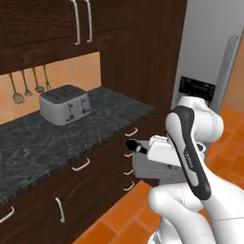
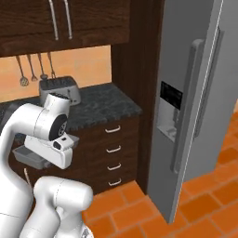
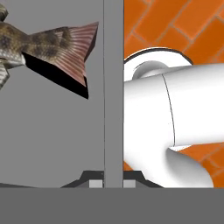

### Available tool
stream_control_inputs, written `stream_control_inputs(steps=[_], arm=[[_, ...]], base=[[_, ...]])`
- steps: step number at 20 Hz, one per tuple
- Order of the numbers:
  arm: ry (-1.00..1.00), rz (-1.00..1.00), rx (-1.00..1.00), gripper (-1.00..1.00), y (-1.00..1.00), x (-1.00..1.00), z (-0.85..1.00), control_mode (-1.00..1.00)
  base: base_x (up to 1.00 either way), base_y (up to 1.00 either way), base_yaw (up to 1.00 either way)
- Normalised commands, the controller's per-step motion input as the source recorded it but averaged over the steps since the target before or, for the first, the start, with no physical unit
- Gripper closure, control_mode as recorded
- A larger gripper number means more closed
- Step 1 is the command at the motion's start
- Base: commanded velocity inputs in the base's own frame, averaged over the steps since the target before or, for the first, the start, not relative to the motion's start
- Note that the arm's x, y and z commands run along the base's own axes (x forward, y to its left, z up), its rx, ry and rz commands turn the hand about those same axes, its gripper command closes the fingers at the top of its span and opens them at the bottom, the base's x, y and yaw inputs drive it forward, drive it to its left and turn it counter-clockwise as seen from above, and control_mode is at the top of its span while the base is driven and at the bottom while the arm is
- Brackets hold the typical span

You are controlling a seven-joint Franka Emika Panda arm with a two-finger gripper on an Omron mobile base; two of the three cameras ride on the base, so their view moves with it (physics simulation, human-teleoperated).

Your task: Take the meat container that has the fish and place it on the second highest rack of the freezer. Then take the vegetable container that has the lemon wedge and lime and place it on the highest rack of the freezer.

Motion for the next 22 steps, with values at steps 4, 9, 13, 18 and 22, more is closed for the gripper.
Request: stream_control_inputs(steps=[4,9,13,18,22], arm=[[0.00,0.00,0.00,1.00,0.00,0.00,0.00,1.00],[0.00,0.00,0.00,1.00,0.00,0.00,0.00,1.00],[0.00,0.00,0.00,1.00,0.00,0.00,0.00,1.00],[0.00,0.00,0.00,1.00,0.00,0.00,0.00,1.00],[0.00,0.00,0.00,1.00,0.00,0.00,0.00,1.00]], base=[[0.00,0.00,-0.50],[0.01,0.00,-0.49],[0.18,0.00,-0.57],[0.18,-0.05,-0.56],[0.12,-0.32,-0.53]])
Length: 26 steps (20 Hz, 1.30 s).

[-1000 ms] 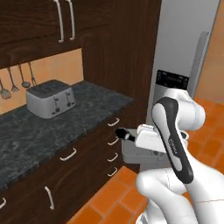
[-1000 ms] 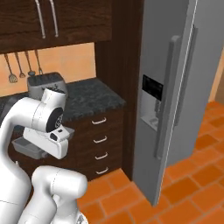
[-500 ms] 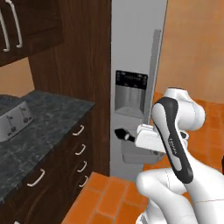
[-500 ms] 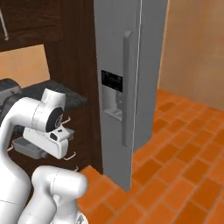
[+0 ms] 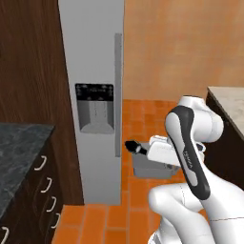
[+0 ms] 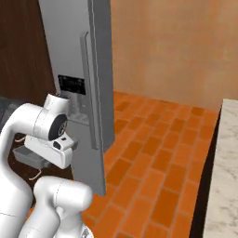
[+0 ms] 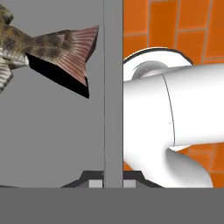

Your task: Take the meat container that has the fish and place it on the second highest rack of the freezer. Then take the vegetable container that has the lemon wedge and lime and place it on the highest rack of the freezer.

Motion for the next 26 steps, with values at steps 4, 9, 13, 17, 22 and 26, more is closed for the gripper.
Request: stream_control_inputs(steps=[4,9,13,17,22,26], arm=[[0.00,0.00,0.00,1.00,0.00,0.00,0.00,1.00],[0.00,0.00,0.00,1.00,0.00,0.00,0.00,1.00],[0.00,0.00,0.00,1.00,0.00,0.00,0.00,1.00],[0.00,0.00,0.00,1.00,0.00,0.00,0.00,1.00],[0.00,0.00,0.00,1.00,0.00,0.00,0.00,1.00],[0.00,0.00,0.00,1.00,0.00,0.00,0.00,1.00]], base=[[0.13,-0.51,-0.52],[0.18,-0.82,-0.41],[0.71,-0.86,-0.15],[1.00,-0.28,0.05],[1.00,-0.08,0.17],[1.00,-0.02,0.17]])
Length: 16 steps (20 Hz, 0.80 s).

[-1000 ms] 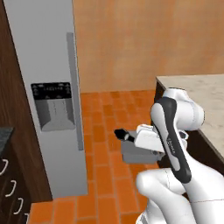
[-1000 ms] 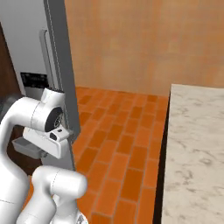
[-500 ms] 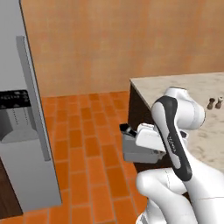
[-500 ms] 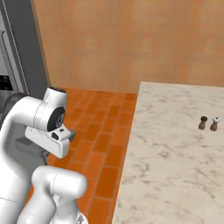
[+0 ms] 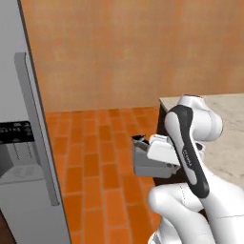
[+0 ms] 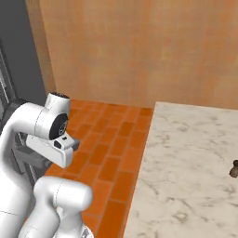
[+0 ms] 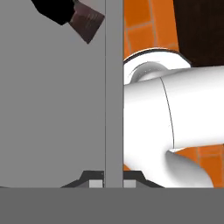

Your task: Take the meat container that has the fish and place it on the second highest rack of the freezer. Then take the vegetable container that has the lemon wedge and lime and place it on the highest rack of the freezer.

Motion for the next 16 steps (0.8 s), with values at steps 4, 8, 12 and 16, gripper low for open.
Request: stream_control_inputs(steps=[4,8,12,16], arm=[[0.00,0.00,0.00,1.00,0.00,0.00,0.00,1.00],[0.00,0.00,0.00,1.00,0.00,0.00,0.00,1.00],[0.00,0.00,0.00,1.00,0.00,0.00,0.00,1.00],[0.00,0.00,0.00,1.00,0.00,0.00,0.00,1.00]], base=[[1.00,-0.02,0.17],[1.00,0.00,0.27],[1.00,0.00,0.32],[1.00,0.00,0.34]])
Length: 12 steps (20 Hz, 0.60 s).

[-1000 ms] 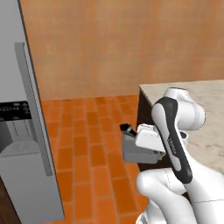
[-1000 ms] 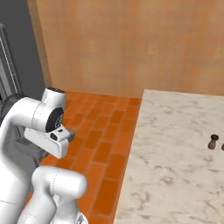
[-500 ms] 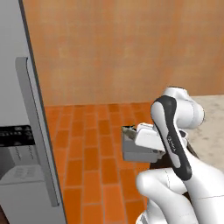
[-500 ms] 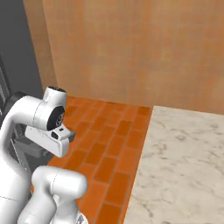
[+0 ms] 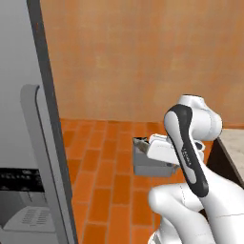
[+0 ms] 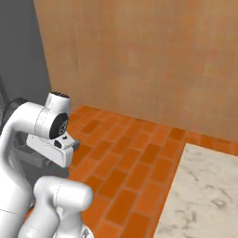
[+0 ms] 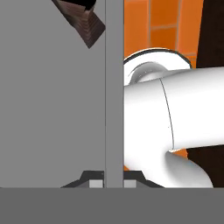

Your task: Take the meat container that has the fish and place it on the second highest rack of the freezer. Then take the vegetable container that has the lemon wedge and lime and place it on the highest rack of the freezer.

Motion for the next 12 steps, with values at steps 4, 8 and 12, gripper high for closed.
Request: stream_control_inputs(steps=[4,8,12], arm=[[0.00,0.00,0.00,1.00,0.00,0.00,0.00,1.00],[0.00,0.00,0.00,1.00,0.00,0.00,0.00,1.00],[0.00,0.00,0.00,1.00,0.00,0.00,0.00,1.00]], base=[[1.00,-0.03,0.38],[1.00,0.00,0.45],[0.88,-0.03,0.65]])
